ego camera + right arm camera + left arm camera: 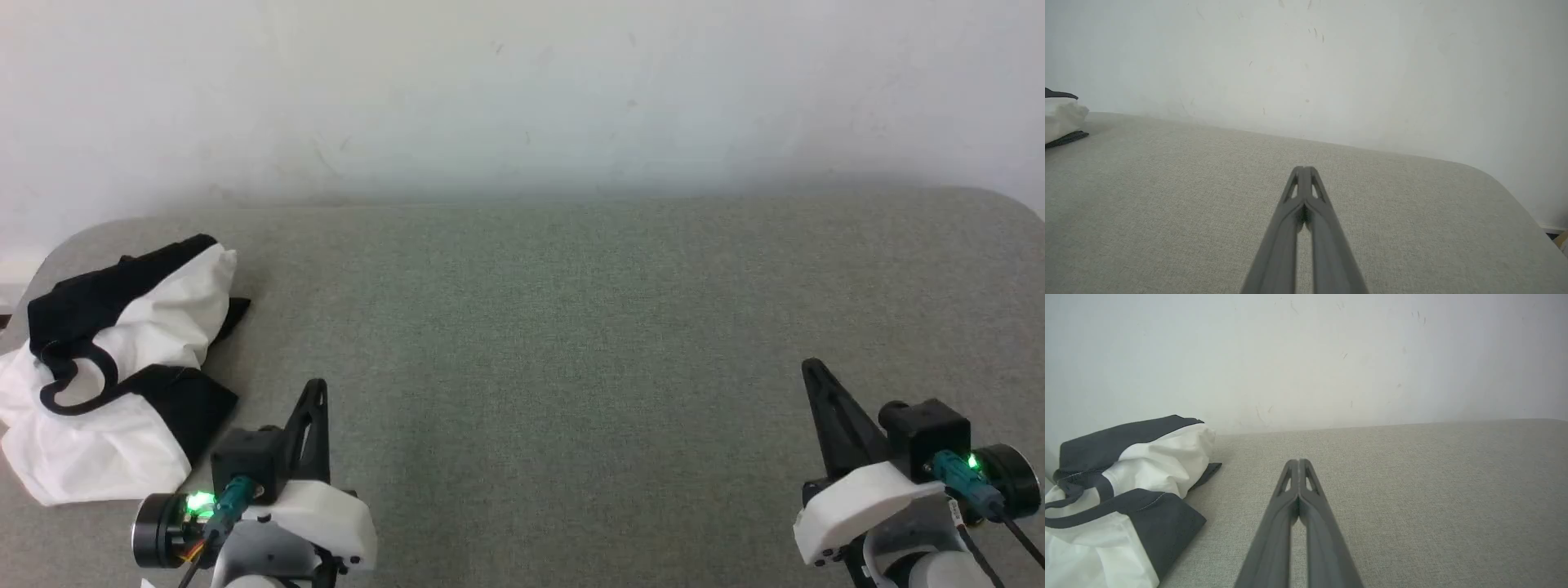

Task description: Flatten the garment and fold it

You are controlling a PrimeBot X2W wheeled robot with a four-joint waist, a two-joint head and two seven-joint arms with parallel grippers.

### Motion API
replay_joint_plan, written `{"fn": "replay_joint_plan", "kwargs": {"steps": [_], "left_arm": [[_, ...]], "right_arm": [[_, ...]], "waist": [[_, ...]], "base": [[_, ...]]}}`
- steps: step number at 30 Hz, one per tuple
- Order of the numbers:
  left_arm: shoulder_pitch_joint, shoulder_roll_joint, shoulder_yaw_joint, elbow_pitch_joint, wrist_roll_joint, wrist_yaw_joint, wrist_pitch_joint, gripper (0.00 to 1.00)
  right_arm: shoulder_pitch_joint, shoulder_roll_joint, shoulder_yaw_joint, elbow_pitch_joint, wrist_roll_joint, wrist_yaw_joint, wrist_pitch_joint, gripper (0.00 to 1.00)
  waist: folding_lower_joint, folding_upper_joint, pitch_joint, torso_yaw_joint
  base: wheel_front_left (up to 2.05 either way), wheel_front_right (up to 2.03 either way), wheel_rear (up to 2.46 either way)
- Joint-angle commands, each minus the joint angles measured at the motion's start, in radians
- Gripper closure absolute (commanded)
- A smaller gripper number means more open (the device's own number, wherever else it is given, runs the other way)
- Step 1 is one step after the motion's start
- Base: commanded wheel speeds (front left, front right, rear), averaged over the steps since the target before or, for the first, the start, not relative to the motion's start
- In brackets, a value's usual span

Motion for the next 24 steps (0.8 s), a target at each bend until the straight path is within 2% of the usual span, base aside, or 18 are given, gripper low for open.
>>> {"fn": "replay_joint_plan", "kwargs": {"steps": [1, 24], "left_arm": [[-0.012, -0.002, 0.005, -0.005, 0.007, -0.008, 0.0, 1.0], [-0.012, -0.002, 0.005, -0.005, 0.007, -0.008, 0.0, 1.0]], "right_arm": [[-0.01, 0.004, -0.002, -0.006, -0.008, -0.002, 0.001, 1.0], [-0.01, 0.004, -0.002, -0.006, -0.008, -0.002, 0.001, 1.0]], "waist": [[0.0, 0.0, 0.0, 0.0], [0.0, 0.0, 0.0, 0.0]], "base": [[0.0, 0.0, 0.0], [0.0, 0.0, 0.0]]}}
